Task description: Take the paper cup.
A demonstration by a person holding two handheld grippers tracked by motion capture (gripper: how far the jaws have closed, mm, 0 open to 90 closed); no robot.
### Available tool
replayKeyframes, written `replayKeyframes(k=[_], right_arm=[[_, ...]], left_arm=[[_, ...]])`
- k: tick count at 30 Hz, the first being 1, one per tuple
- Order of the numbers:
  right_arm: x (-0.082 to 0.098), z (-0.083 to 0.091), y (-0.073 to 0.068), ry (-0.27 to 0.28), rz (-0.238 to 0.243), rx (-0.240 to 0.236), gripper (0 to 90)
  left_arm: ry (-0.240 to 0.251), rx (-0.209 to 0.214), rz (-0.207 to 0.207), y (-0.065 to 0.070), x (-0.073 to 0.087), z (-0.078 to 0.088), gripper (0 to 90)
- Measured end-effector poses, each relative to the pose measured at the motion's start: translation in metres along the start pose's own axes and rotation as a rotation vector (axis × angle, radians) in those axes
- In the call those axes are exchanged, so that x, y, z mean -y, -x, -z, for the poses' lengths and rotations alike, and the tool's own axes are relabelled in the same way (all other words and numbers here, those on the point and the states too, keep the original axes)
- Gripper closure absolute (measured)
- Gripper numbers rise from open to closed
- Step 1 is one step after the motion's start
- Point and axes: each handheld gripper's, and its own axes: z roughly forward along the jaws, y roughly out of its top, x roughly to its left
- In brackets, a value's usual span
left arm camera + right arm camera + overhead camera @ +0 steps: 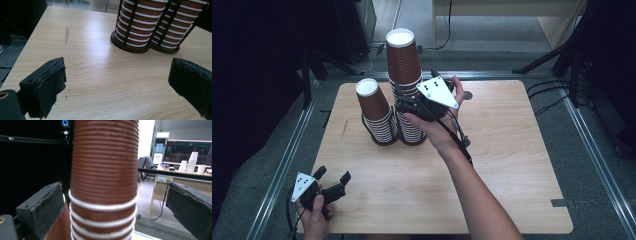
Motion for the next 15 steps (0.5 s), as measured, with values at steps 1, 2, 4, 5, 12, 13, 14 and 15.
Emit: replayKeyframes(k=[1, 2, 4, 5, 12, 13, 14, 15], right_arm=[[0.000, 0.000, 0.000, 0.000, 0.000, 0.000, 1.7], [-0.002, -0.003, -0.002, -0.001, 0.002, 0.001, 1.6], [-0.003, -0.007, -0.005, -0.001, 0.003, 0.001, 0.7], [-0.003, -0.012, -0.007, -0.005, -0.005, 0.012, 0.1], [-0.001, -0.026, -0.013, -0.015, -0.001, 0.031, 0.0], [-0.001, -0.027, -0.013, -0.013, 0.001, 0.032, 0.0], [-0.001, -0.027, -0.013, -0.013, 0.001, 0.032, 0.0], [-0.002, -0.028, -0.014, -0.012, -0.007, 0.032, 0.0]], left_arm=[[0.000, 0.000, -0.001, 0.000, 0.000, 0.000, 1.9], [-0.003, 0.001, -0.001, 0.000, 0.000, 0.000, 1.9], [-0.005, 0.005, 0.000, 0.000, 0.000, -0.001, 1.9], [-0.006, 0.006, 0.000, 0.000, 0.000, -0.001, 1.9], [-0.009, 0.016, 0.001, -0.001, 0.000, -0.001, 1.9], [-0.009, 0.018, 0.000, -0.001, 0.000, -0.001, 1.9], [-0.008, 0.018, 0.000, -0.001, 0.000, -0.001, 1.9], [-0.007, 0.020, -0.001, -0.001, 0.000, -0.002, 1.9]])
